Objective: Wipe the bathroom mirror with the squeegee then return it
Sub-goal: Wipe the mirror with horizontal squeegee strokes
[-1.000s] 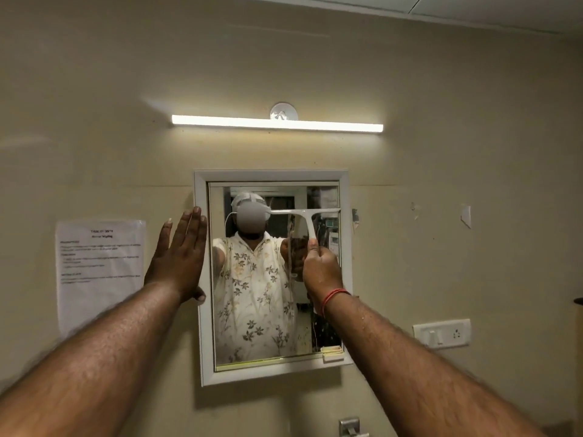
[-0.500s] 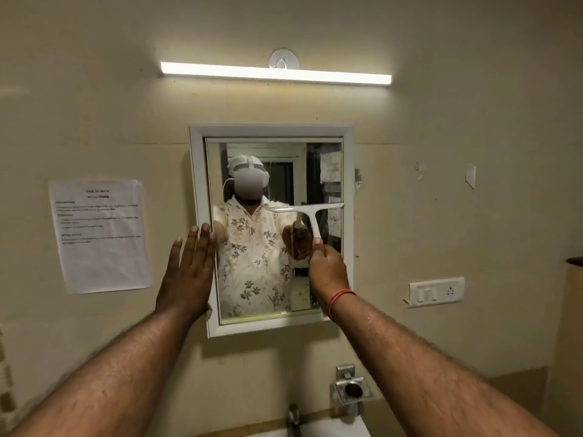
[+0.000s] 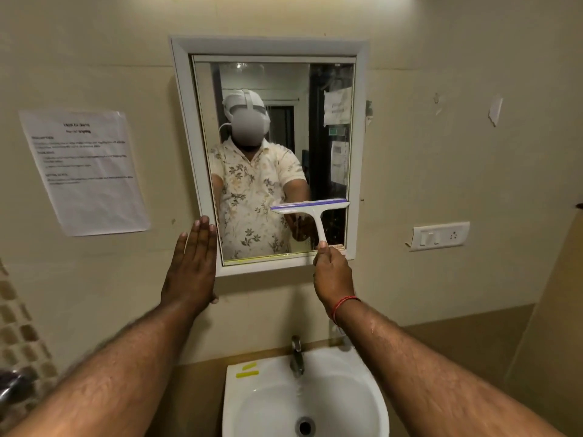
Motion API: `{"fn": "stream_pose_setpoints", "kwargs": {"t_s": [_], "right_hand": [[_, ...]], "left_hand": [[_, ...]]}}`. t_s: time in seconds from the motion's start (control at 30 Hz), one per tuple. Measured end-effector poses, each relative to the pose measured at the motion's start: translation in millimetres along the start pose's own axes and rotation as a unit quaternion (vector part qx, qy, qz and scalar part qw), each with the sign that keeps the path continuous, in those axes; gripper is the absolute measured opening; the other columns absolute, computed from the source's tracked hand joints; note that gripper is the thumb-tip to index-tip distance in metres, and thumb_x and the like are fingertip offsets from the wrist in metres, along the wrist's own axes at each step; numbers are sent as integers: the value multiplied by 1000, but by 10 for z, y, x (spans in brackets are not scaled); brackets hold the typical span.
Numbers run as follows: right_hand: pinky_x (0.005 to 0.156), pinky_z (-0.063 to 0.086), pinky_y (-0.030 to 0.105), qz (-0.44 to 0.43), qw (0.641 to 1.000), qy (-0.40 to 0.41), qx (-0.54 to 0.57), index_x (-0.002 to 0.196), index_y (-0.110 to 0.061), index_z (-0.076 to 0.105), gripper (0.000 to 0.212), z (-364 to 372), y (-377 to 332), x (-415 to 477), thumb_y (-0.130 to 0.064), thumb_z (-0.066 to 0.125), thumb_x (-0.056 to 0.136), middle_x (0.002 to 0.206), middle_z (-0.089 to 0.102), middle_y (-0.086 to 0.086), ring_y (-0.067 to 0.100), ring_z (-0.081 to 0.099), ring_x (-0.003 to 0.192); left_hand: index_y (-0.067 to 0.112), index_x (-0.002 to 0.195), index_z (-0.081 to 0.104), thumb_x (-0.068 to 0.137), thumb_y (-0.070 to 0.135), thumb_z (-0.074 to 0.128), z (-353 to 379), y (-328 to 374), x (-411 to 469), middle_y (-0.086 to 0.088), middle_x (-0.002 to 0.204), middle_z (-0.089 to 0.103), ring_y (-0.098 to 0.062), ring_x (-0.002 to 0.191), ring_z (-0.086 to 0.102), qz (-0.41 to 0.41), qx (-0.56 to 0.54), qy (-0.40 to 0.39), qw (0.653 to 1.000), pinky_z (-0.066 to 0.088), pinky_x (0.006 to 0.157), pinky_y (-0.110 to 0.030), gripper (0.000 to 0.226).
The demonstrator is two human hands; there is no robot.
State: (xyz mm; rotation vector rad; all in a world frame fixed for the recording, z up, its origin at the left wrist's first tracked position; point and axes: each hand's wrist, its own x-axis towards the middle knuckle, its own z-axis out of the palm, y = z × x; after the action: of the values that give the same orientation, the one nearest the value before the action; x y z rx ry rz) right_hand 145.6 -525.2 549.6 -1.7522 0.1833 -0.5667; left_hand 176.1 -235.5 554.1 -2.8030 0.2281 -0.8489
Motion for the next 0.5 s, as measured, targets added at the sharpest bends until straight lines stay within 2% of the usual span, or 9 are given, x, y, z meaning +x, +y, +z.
{"fn": "stream_pose_setpoints", "kwargs": {"t_s": [0.1,0.17,0.37,0.5], "right_hand": [[78,50,37,20,1000,0,-16,90,-26,62,48,17,203,-84,-59,34,112,88,70,2,22,62,83],[75,50,38,37,999,0,-21,87,-23,61,51,24,298,-148,-59,35,112,85,70,4,24,63,79],[62,38,31,63,997,-1,-39,90,-17,62,52,22,495,-306,-54,35,114,79,66,3,20,59,73],[61,37,31,72,996,1,-50,89,-12,62,53,25,655,-384,-51,37,114,75,62,1,20,55,71]], "left_hand": [[-3,174,-14,47,58,111,109,19,-107,-23,183,-28,-39,173,-21,7,4,-15,1000,3,142,-58,188],[-2,175,-12,48,62,109,168,43,-183,-22,184,-27,-39,173,-20,10,7,-19,1000,4,142,-59,187],[-2,175,-14,52,66,107,346,136,-341,-21,183,-30,-38,173,-23,14,2,-38,999,5,141,-61,185],[0,174,-19,53,65,107,414,179,-386,-21,184,-28,-37,174,-19,10,-3,-38,999,4,141,-60,187]]}}
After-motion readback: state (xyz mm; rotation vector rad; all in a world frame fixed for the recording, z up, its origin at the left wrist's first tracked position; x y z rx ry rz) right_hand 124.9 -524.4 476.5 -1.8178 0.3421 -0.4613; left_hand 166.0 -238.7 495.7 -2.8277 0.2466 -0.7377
